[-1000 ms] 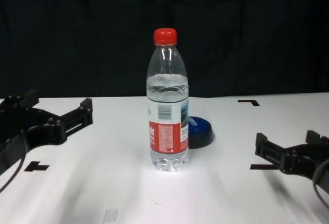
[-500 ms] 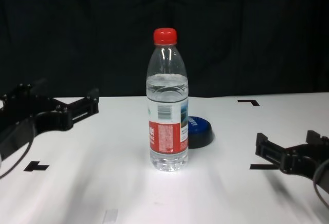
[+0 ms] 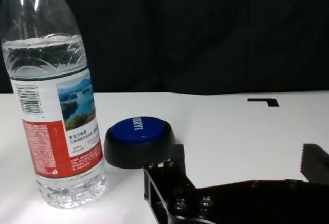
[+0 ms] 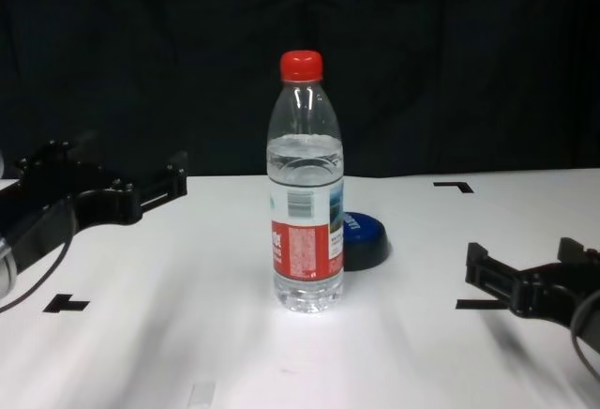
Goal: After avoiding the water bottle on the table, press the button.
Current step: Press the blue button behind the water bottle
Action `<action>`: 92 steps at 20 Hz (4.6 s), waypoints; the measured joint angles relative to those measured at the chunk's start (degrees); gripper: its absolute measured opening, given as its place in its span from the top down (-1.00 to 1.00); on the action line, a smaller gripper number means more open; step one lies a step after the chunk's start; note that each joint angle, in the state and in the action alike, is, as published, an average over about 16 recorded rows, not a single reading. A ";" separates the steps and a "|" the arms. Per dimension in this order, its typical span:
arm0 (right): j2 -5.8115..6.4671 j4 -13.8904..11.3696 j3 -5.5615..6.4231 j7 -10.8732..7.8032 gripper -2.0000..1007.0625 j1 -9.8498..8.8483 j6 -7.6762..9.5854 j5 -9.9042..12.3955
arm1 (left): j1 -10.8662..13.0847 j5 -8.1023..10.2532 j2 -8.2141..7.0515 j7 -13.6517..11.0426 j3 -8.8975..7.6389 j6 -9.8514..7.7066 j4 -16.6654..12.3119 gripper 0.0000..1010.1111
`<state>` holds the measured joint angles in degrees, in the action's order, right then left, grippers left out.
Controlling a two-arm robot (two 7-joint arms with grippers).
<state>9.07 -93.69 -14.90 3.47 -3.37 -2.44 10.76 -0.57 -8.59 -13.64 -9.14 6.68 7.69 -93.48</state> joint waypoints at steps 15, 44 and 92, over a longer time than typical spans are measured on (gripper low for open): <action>0.00 0.00 0.00 0.00 -0.99 0.00 0.00 0.00 | -4.55 0.99 -0.86 -1.07 0.98 0.59 4.29 -1.00; 0.00 0.00 0.00 0.00 -0.99 0.00 0.00 0.00 | -13.43 3.26 -1.28 -3.55 4.15 3.60 14.98 -1.00; 0.00 0.00 0.00 0.00 -0.99 0.00 0.00 0.00 | -26.16 4.62 0.68 -6.38 8.15 9.31 32.76 -1.00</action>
<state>9.07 -93.69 -14.90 3.47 -3.37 -2.44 10.76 -26.73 -3.97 -12.97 -15.52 14.83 16.99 -60.72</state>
